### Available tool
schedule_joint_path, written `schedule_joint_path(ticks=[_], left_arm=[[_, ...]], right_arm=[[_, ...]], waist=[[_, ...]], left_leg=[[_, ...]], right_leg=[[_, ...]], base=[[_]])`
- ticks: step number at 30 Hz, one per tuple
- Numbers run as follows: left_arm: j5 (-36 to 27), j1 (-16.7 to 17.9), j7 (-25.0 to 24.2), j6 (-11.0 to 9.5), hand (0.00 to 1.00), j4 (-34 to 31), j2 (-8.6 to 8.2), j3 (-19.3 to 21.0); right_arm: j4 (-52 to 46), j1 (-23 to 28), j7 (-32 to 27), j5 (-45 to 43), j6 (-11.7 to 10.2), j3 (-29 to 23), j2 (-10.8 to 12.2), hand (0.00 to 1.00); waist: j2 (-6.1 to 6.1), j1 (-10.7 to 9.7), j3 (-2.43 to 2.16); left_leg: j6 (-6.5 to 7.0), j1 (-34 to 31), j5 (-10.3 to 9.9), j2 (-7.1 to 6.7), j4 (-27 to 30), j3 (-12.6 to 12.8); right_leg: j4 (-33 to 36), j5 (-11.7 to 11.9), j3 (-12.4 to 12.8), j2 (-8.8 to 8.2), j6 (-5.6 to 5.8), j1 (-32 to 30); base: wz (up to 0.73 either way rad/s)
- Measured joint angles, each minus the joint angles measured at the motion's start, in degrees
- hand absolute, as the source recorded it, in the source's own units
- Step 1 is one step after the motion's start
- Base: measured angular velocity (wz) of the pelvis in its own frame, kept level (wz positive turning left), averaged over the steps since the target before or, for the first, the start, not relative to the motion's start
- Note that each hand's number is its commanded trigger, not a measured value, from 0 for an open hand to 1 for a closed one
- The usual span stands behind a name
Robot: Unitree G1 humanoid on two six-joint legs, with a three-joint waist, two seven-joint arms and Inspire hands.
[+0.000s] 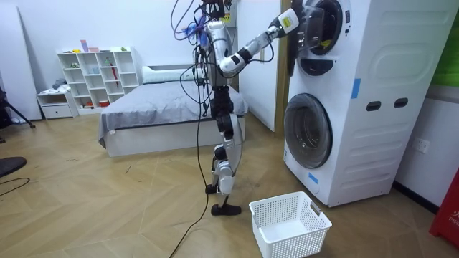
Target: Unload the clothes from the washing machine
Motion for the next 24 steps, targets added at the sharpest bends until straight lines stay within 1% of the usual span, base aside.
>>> schedule_joint_path(ticks=[3, 6, 7, 9, 10, 11, 13, 14, 16, 20, 24], left_arm=[[0.0, -0.4, 0.0, -0.1, 0.00, 0.0, 0.00, 0.0], [0.0, -0.4, 0.0, -0.1, 0.00, 0.0, 0.02, -0.2], [-0.1, -0.5, 0.0, -0.1, 0.00, 0.0, 0.03, -0.4], [-1.0, -0.5, 0.0, -0.1, 0.00, 0.0, 0.06, -1.5], [-1.4, -0.5, 0.0, -0.1, 0.00, 0.0, 0.00, -2.3], [-1.9, -0.6, -0.1, -0.1, 0.00, 0.0, 0.01, -3.1], [-2.2, -0.9, -0.1, -0.2, 0.00, 0.0, 0.02, -4.0], [-2.2, -1.1, -0.1, -0.2, 0.00, 0.1, 0.02, -4.5], [-2.2, -1.4, -0.1, -0.2, 0.00, 0.4, 0.06, -4.6], [-2.2, -1.8, -0.1, -0.2, 0.00, 1.0, 0.13, -5.7], [-2.2, -1.8, -0.1, -0.2, 0.00, 1.0, 0.15, -5.7]], right_arm=[[-0.5, 0.0, 1.9, -0.3, -0.5, 0.0, 0.1, 0.00], [-1.0, 0.1, 4.0, 0.1, -0.8, 0.1, 0.4, 0.00], [-1.0, 0.1, 4.6, 0.1, -1.2, 0.3, 0.7, 0.00], [-0.9, 0.7, 5.4, 0.2, -1.8, 0.7, 1.8, 0.00], [-0.8, 1.3, 5.8, 0.2, -2.2, 1.6, 2.5, 0.00], [-0.5, 2.1, 6.5, 0.3, -2.5, 2.5, 2.8, 0.00], [-0.2, 3.5, 7.7, 0.3, -2.5, 3.7, 3.0, 0.00], [-0.2, 4.3, 8.5, 0.2, -3.0, 4.2, 3.5, 0.00], [-0.2, 5.2, 9.7, 0.1, -3.4, 4.5, 3.8, 0.00], [0.0, 7.4, 12.5, -0.2, -2.6, 5.2, 3.9, 0.00], [0.0, 7.9, 14.3, -0.2, -2.3, 6.8, 3.9, 0.00]], waist=[[0.10, 0.3, 0.06], [0.23, 0.2, 0.10], [0.36, 0.2, 0.14], [0.72, 0.3, 0.15], [1.06, 0.3, 0.04], [1.40, 0.3, -0.02], [1.85, 0.3, 0.04], [2.10, 0.2, 0.09], [2.25, 0.1, 0.10], [2.21, 0.2, 0.11], [2.14, 0.2, 0.12]], left_leg=[[0.00, -0.1, 0.0, 0.13, -0.1, 0.5], [-0.01, -0.1, 0.0, 0.23, -0.1, 0.8], [-0.01, -0.1, 0.0, 0.27, -0.1, 0.8], [-0.04, -0.1, 0.0, 0.36, -0.1, 0.9], [-0.05, 0.0, 0.0, 0.39, -0.2, 1.0], [-0.05, 0.1, 0.0, 0.43, -0.3, 1.0], [-0.06, 0.1, 0.0, 0.45, -0.3, 1.0], [-0.06, 0.1, 0.0, 0.45, -0.4, 1.0], [-0.06, 0.1, 0.0, 0.45, -0.5, 1.0], [-0.09, 0.1, 0.0, 0.36, -1.1, 1.0], [-0.08, 0.1, 0.0, 0.32, -1.0, 1.0]], right_leg=[[0.1, 0.1, 1.4, 0.35, 0.04, -0.4], [0.1, 0.3, 1.6, 0.44, -0.03, -0.5], [0.2, 0.3, 1.5, 0.47, -0.05, -0.5], [0.2, 0.4, 1.5, 0.53, -0.09, -0.5], [0.2, 0.4, 1.5, 0.56, -0.12, -0.5], [0.2, 0.5, 1.5, 0.58, -0.16, -0.5], [0.2, 0.6, 1.5, 0.58, -0.18, -0.5], [0.2, 0.6, 1.5, 0.59, -0.18, -0.5], [0.2, 0.6, 1.5, 0.62, -0.18, -0.6], [0.1, 0.6, 1.7, 0.62, -0.15, -0.7], [0.0, 0.6, 1.7, 0.61, -0.13, -0.8]], base=[[-0.10], [-0.05], [0.00], [0.00], [0.00], [0.00], [0.00], [0.00], [0.00], [0.00], [0.00]])
